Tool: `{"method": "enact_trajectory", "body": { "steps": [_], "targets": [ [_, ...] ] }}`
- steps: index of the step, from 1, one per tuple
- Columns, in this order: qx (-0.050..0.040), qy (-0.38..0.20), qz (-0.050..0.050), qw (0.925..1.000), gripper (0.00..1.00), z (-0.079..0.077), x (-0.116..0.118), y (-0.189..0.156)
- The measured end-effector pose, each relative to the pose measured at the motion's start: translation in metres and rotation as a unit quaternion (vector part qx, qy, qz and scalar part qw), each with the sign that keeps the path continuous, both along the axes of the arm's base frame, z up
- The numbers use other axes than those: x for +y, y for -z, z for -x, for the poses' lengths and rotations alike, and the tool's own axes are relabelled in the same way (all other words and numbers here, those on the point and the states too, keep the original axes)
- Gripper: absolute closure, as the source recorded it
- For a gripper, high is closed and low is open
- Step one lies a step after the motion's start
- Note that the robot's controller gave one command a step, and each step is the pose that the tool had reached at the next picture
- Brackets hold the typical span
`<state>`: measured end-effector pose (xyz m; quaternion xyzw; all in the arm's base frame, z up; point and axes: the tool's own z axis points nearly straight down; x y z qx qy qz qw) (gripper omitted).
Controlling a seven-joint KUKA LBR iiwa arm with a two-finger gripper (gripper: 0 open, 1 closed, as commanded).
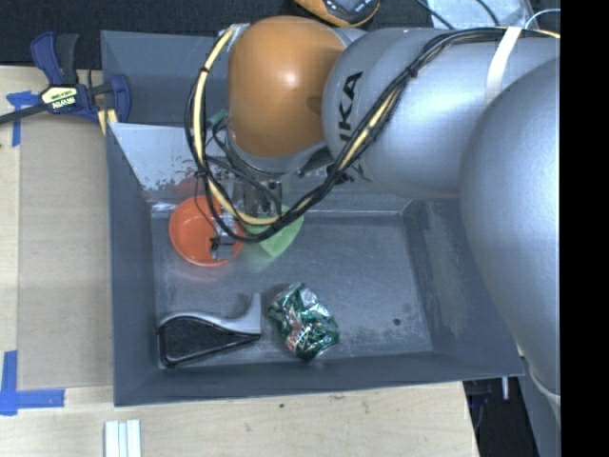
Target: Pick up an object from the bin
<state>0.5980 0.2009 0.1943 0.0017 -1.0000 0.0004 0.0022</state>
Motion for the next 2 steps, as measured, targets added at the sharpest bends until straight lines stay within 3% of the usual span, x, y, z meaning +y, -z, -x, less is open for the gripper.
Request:
{"method": "enact_trajectory", "body": {
  "steps": [1,2],
  "targets": [
    [-0.0038,0.002,-0.001,1.0,0.0,-0.001,-0.001,-0.005],
    [-0.0021,0.024,-0.001,0.9997,0.0,-0.015,-0.024,-0.035]
  ]
}}
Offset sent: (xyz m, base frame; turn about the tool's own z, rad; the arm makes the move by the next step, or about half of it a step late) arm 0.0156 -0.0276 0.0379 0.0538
